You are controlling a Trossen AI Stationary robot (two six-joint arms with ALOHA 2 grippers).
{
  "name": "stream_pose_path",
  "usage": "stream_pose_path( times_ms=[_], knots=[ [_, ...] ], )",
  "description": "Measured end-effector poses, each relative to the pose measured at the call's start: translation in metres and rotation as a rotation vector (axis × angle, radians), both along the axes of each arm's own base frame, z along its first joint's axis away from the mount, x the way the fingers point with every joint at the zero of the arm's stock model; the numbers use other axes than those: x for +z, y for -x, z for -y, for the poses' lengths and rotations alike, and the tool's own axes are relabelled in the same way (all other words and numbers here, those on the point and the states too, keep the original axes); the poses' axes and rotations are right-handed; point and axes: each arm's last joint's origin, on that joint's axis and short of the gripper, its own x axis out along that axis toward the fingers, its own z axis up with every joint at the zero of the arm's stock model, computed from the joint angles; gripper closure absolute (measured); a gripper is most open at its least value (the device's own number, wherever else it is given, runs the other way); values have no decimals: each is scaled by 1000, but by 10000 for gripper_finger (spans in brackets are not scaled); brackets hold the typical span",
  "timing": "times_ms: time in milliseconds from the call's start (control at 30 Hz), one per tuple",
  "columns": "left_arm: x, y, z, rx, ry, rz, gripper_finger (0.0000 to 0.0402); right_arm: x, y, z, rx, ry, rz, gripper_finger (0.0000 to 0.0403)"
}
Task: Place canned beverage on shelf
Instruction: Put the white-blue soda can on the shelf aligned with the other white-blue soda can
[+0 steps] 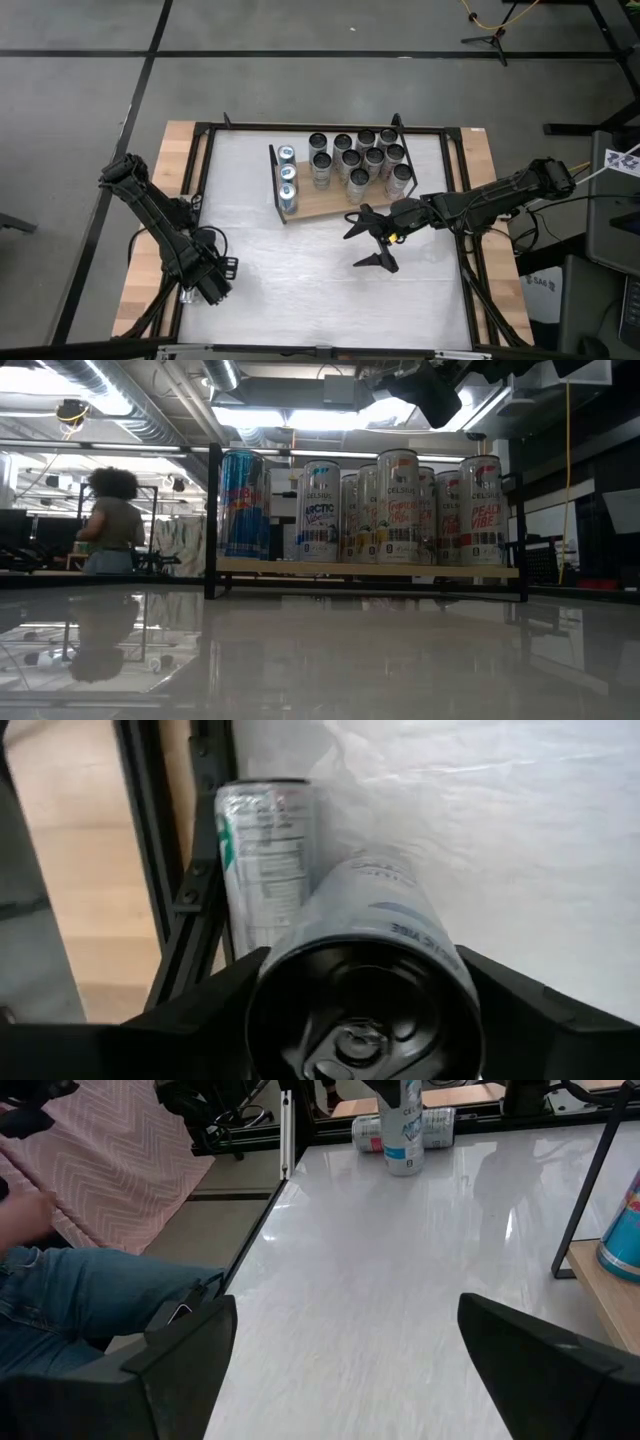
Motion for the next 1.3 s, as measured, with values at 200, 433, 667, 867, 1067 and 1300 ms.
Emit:
stream_pose_path(
  times_ms=[200,433,667,867,1067,1300],
  knots=[
    [0,-6,-4,-133,-63,89,165,0,0,0,0,0,0,26],
    [1,-24,-18,-410,-95,164,160,0,0,0,0,0,0,26],
    [3,-58,-38,-927,0,250,160,0,0,0,0,0,-1,26],
    [6,-87,-56,-1322,46,391,159,0,0,0,0,0,0,26],
    [5,-93,-69,-1576,44,364,159,0,0,0,0,0,0,27],
    [3,-85,-69,-1934,48,231,159,0,0,0,0,0,-1,27]
  ],
)
